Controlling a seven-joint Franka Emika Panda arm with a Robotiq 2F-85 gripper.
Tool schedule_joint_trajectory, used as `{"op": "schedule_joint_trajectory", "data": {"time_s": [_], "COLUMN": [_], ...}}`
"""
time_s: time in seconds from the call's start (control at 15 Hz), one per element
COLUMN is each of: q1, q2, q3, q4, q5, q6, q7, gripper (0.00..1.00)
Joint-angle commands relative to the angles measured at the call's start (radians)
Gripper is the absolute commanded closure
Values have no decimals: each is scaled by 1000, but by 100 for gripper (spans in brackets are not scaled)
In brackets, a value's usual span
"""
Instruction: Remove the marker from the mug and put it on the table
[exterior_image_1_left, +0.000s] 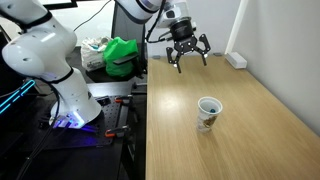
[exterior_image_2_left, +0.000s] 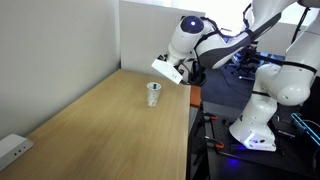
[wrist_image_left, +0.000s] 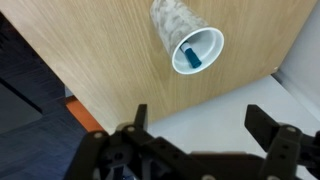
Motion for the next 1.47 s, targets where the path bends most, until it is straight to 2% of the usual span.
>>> {"op": "schedule_joint_trajectory", "data": {"time_s": [0.0,0.2,0.47,0.6,0.67,0.87,1.2,1.4], "q1": [14,6,-2,-1,-2,-3,-3,1], "q2": [25,32,54,71,79,108,165,202], "q3": [-32,-40,-52,-63,-71,-88,-100,-108], "q4": [32,45,56,59,58,71,114,150], "q5": [66,81,45,47,40,61,26,45], "q6": [-22,-45,-41,-12,22,66,60,35], "q7": [-58,-73,-72,-102,-127,-178,-157,-177], "gripper": [7,10,1,3,0,0,0,0]}}
